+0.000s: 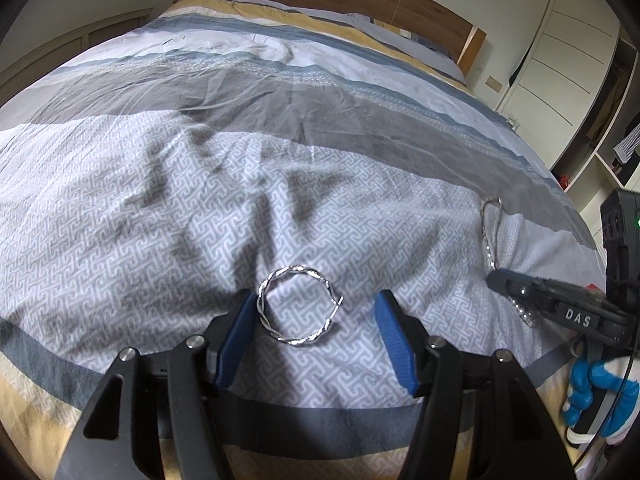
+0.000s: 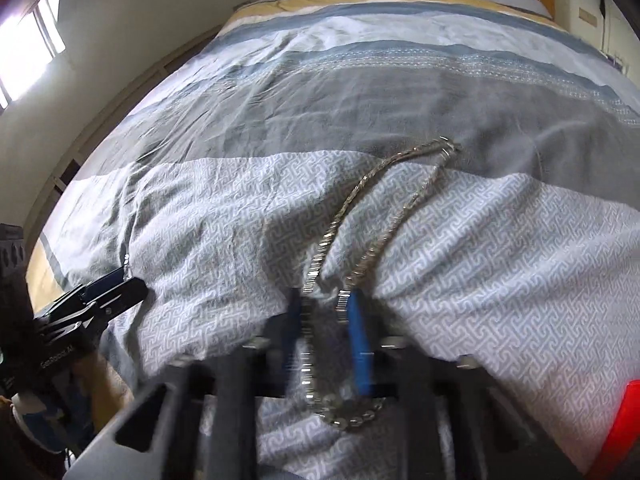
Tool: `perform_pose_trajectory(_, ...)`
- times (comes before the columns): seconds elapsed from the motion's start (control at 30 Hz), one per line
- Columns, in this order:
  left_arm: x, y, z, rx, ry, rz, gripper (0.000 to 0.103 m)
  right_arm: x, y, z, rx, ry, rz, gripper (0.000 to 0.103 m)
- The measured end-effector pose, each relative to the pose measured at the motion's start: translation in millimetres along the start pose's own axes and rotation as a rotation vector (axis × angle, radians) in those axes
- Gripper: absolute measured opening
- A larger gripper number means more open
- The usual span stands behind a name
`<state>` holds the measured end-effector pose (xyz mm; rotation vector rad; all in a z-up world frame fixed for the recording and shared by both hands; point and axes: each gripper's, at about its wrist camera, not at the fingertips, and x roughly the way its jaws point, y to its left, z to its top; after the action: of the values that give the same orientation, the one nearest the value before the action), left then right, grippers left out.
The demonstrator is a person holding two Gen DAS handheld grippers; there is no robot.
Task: Organize jewelry
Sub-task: 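Grasp the silver chain necklace with the right tool while the left tool grasps the twisted hoop, then carry the necklace and hoop into the box and open both tools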
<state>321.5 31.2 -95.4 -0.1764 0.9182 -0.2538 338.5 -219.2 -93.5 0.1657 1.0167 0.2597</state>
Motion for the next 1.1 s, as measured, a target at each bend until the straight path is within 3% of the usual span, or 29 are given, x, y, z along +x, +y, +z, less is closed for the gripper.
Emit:
perform_pose_trajectory(0.23,-9,12,0,-0.057,-0.021,-0.034,0.059,-8,4,-13,-0.014,-0.001,0.028,0.006)
perform_pose_trajectory(0.47,-8,8,-3,-0.047,-0.026,0.013,0.059,-17,10,-24,-0.029,-0.003,0.069,0.005)
perform_pose_trajectory(0.57,-8,3,-3,-0.024,-0.031,0.034,0.056,-20,12,-28,-0.030,-0.003,0.078,0.005)
perform_pose_trajectory(0.7,-12,5,-5,-0.034,-0.039,0.034,0.040,-24,13,-31,-0.030,-0.006,0.086,0.005)
perform_pose_trajectory(1.1,-26,-17,-13,0.045,-0.045,0.064,0.039,-45,22,-48,-0.039,-0.020,0.102,0.005)
